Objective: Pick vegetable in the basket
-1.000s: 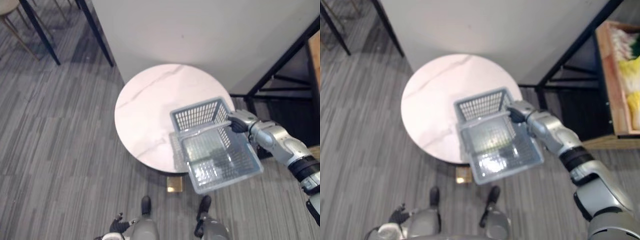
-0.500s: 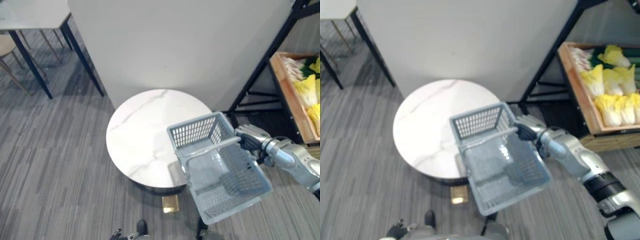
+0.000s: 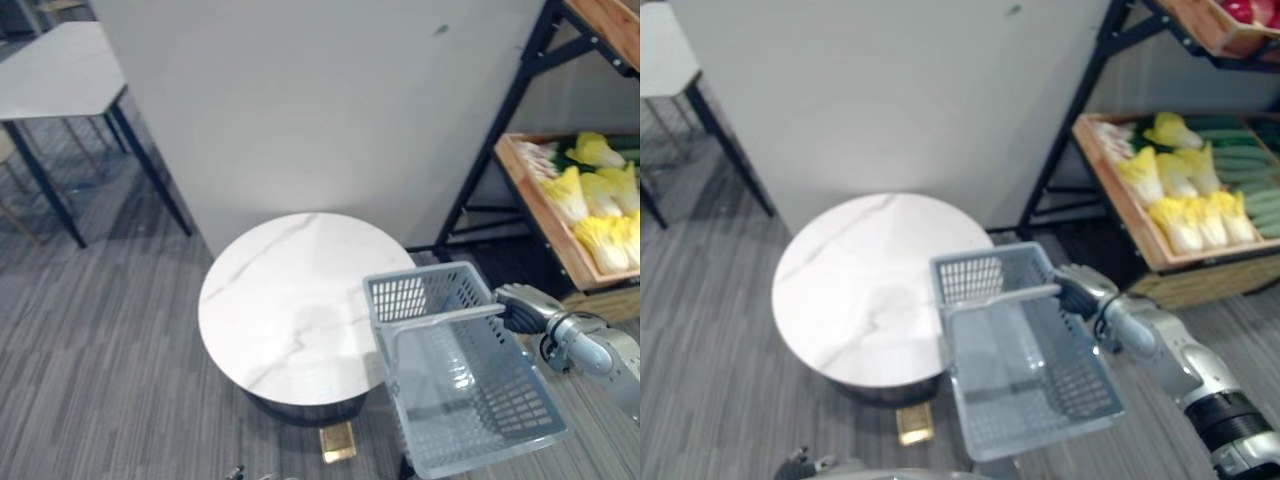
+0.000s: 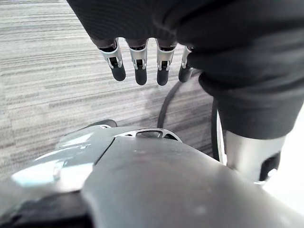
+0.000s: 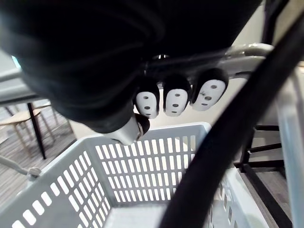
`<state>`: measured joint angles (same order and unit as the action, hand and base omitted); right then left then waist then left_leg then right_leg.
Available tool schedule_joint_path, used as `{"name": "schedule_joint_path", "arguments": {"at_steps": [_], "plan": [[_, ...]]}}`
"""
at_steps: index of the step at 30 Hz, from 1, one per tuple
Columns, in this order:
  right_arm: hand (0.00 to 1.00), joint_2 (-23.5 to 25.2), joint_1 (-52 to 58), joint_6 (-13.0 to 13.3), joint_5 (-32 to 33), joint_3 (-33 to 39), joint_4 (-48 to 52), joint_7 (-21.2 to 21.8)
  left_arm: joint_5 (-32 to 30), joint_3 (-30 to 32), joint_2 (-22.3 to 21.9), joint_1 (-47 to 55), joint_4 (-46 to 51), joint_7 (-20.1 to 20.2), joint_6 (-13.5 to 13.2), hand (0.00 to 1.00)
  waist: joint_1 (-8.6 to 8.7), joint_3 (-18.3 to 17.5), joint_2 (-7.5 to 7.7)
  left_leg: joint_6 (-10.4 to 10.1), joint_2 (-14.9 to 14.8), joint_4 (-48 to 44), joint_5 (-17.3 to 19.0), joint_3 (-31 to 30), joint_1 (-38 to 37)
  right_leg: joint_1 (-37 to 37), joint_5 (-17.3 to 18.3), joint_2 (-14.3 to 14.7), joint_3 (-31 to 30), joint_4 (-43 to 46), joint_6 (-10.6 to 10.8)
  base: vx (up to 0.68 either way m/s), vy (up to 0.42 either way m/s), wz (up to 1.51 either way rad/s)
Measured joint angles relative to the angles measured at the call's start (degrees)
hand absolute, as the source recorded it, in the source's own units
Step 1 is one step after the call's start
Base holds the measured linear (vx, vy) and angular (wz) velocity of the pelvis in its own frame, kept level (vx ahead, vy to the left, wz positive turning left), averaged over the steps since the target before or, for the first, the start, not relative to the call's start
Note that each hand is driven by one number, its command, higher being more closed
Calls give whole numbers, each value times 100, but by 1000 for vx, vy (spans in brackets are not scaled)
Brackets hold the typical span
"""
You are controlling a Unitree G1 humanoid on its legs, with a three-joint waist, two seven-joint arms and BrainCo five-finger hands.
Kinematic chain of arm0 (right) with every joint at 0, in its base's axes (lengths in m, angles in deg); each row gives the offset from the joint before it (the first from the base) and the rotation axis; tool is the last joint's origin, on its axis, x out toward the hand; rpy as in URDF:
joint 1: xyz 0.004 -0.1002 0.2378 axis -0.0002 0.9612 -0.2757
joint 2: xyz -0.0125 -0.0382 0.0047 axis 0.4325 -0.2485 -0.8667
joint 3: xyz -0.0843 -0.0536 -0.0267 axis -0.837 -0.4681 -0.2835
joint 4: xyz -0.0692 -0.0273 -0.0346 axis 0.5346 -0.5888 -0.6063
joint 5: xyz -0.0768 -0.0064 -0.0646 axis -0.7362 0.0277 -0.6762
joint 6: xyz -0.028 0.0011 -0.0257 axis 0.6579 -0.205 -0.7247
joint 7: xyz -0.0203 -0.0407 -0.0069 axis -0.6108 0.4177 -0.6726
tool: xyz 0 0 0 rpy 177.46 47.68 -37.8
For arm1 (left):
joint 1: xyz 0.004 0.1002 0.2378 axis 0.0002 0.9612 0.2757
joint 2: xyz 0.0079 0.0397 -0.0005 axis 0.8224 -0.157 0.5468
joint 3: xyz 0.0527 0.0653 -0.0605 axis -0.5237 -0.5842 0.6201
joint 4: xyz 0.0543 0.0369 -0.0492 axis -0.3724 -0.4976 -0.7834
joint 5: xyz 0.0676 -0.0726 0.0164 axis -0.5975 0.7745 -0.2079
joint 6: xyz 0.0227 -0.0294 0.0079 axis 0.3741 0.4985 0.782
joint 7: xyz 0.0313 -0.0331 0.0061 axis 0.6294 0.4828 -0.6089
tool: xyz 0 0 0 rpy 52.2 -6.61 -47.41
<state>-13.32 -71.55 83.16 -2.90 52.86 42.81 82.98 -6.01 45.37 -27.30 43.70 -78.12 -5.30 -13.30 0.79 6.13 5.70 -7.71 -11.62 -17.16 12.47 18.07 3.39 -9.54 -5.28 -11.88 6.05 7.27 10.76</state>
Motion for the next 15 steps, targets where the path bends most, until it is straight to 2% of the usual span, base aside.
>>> {"name": "schedule_joint_path", "arguments": {"at_steps": [1,2,3,4,5,6,7,8,11,12,13,14,15], "plan": [[100,32,-2,-34,-5,8,10,-42,-20,-12,3,-36,-3,1,-9,0,45,-20,-37,62,-46,-183,144,133,150,-197,-262,38,-100,-7,-4,-135,146,-83],[100,65,-13,-42,-33,0,35,-41,-115,-11,4,-119,-30,2,-2,0,46,-13,-42,176,-76,-313,198,293,264,-436,-696,105,-99,-47,-78,-213,168,-129],[100,184,-69,-46,-181,-15,53,-40,-214,-13,3,-193,-104,11,4,0,-34,-27,-153,365,-242,-213,143,730,245,-464,-1889,337,-23,-827,-344,-255,199,-178],[100,271,-134,-45,-229,-95,80,-41,-245,-11,-52,-253,-247,35,1,0,-119,36,-243,471,-370,54,-6,1239,81,-519,-1177,254,824,-112,-1170,-225,160,-164],[100,269,-139,-54,-229,-170,77,-42,-274,-66,-56,-246,-244,39,3,0,-89,19,-217,454,-323,175,-99,1366,-41,-498,-508,96,1298,512,-1293,-161,145,-133],[100,282,-208,-54,-224,-266,33,-43,-288,-131,-55,-208,-236,35,-1,0,-92,18,-210,481,-271,275,-142,1636,-227,-395,148,-140,1841,1251,-1326,-139,147,-124],[100,329,-333,-55,-224,-344,-16,-44,-321,-203,-23,-213,-235,45,6,0,-130,-3,-193,547,-303,188,-106,2022,-280,-258,609,-394,2335,1843,-1342,-154,137,-167],[100,337,-577,-40,-225,-525,-17,-44,-344,-237,-7,-221,-238,48,6,0,-150,1,-200,586,-386,80,-82,2419,-291,-216,887,-616,2756,2264,-1527,-159,70,-153],[100,377,-732,12,-225,-683,-51,-41,-337,-233,-39,-222,-239,50,5,0,-261,17,-240,507,-579,74,-132,3044,-463,-152,940,-736,2887,2503,-1532,-112,-46,-118],[100,456,-743,16,-225,-684,-62,-41,-337,-230,-33,-216,-249,51,7,0,-265,9,-239,454,-641,74,-184,3215,-506,-108,980,-766,2877,2443,-1474,-93,-155,-114],[100,505,-750,19,-225,-685,-60,-41,-338,-230,-24,-214,-254,53,11,0,-257,-14,-213,381,-715,63,-263,3437,-542,-109,1023,-778,2824,2238,-1325,-106,-299,-111],[100,499,-769,18,-218,-684,-57,-42,-339,-217,-29,-225,-261,64,12,0,-246,-33,-189,300,-764,54,-359,3633,-562,-112,1113,-602,2807,1898,-1121,-84,-296,-99],[100,484,-788,3,-220,-683,-58,-41,-340,-179,-64,-242,-288,68,16,0,-254,-60,-223,259,-786,97,-428,3709,-558,-82,1137,-444,2758,1618,-1065,-104,-360,-110]]}}
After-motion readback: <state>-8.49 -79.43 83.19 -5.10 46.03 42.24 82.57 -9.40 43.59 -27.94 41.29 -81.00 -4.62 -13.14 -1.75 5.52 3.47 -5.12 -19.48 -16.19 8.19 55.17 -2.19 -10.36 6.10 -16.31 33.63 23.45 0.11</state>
